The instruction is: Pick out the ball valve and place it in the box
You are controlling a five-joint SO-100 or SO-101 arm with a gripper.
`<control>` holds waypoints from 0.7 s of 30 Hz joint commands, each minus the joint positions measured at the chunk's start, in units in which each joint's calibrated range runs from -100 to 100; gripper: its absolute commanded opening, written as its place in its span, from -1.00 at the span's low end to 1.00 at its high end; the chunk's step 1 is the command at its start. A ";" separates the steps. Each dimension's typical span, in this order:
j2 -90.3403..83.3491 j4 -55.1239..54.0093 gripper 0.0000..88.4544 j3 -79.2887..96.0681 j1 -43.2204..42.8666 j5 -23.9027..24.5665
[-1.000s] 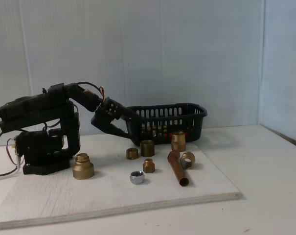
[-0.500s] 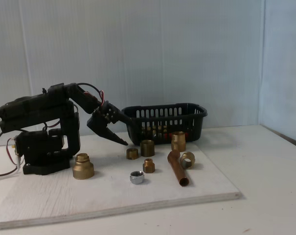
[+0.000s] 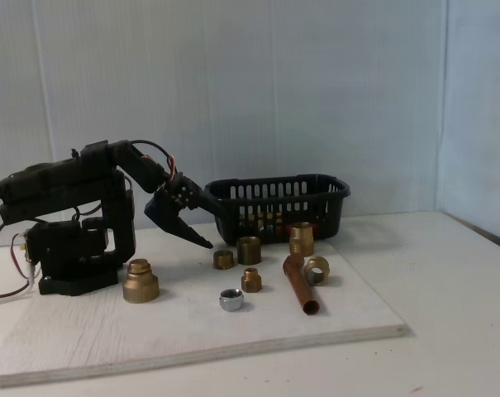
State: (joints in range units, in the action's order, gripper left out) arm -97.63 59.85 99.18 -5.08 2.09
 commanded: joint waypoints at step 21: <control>-0.59 4.34 -0.98 0.37 -0.09 -0.28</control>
State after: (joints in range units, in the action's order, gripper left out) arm -97.63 60.96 99.18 -5.15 2.09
